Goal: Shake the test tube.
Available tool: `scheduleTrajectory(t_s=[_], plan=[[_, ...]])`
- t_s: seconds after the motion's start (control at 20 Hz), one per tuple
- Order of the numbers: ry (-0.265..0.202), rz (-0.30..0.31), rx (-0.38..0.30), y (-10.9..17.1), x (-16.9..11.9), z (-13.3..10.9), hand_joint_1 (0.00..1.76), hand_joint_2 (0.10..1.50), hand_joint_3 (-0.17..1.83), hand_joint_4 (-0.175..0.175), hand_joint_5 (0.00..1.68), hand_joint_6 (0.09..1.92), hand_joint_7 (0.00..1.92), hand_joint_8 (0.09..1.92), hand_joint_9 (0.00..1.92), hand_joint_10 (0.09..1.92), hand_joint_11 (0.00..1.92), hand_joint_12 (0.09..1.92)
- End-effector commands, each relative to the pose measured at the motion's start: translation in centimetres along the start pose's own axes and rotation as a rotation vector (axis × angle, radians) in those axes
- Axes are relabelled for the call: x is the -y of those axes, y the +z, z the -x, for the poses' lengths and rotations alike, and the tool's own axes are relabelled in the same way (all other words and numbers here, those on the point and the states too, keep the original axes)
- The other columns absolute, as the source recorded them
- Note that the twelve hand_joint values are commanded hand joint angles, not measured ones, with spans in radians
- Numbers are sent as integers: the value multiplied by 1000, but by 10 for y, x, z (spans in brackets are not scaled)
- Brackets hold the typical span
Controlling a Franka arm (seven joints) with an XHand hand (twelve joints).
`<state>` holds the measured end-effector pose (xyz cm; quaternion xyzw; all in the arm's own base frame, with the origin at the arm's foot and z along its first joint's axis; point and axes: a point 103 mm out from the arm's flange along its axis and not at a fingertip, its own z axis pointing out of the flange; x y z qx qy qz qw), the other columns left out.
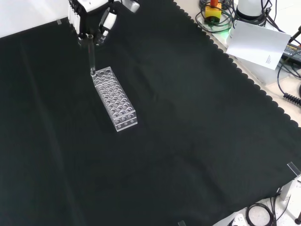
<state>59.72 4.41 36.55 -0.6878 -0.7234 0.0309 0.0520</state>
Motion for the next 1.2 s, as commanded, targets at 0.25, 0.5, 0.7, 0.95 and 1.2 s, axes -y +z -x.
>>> scheduleTrajectory(t_s=[0.25, 0.5, 0.7, 0.95, 1.2], plan=[[221, -36, 148, -14, 28, 117, 1415, 1005, 0, -175, 1242, 231, 1238, 949, 1182, 641, 1062, 1040], [230, -37, 145, -14, 29, 122, 1415, 1005, 0, -175, 1243, 230, 1238, 949, 1182, 641, 1062, 1039], [192, -37, 109, -5, 22, 101, 1415, 1005, 0, -175, 1244, 228, 1238, 949, 1182, 642, 1063, 1039], [126, -29, 62, 3, 9, 64, 1415, 1005, 0, -175, 1244, 227, 1239, 947, 1181, 643, 1063, 1038], [81, -15, 25, 5, 0, 38, 1415, 1005, 0, -175, 1244, 227, 1240, 946, 1181, 643, 1064, 1037]])
